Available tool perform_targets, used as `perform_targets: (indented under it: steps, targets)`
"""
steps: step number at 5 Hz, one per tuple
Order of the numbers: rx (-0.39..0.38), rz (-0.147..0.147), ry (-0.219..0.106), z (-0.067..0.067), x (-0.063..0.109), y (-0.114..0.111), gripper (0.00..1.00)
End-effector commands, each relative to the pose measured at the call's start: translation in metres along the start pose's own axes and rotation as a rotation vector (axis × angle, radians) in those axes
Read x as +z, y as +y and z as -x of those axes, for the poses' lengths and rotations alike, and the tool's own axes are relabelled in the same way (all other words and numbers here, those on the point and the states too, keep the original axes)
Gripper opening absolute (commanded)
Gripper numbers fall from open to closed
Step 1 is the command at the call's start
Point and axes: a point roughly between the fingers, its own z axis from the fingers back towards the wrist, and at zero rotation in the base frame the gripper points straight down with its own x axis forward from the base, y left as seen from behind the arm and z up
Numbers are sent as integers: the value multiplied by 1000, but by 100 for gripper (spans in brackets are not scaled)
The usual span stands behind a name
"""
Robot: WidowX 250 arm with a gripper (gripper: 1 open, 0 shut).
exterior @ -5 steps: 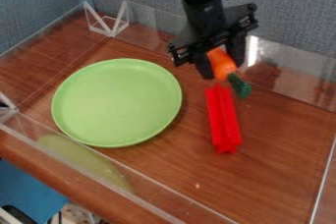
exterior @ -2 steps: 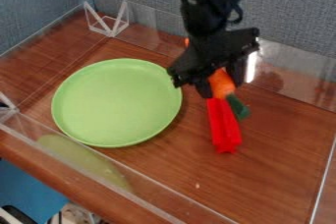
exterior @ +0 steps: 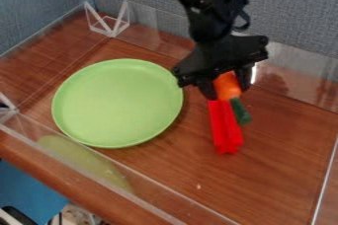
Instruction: Put the carrot on the left side
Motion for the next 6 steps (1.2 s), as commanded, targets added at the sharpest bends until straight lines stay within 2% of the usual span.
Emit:
perform_targets:
  steps: [1, 3, 5, 6]
  targets:
    - [-77, 17, -14, -10, -1, 1, 0]
    - [-39, -47, -63, -25, -8, -1, 0]
    - [13, -99, -101, -23, -16, -12, 0]
    - [40, -120, -108, -23, -18, -11, 0]
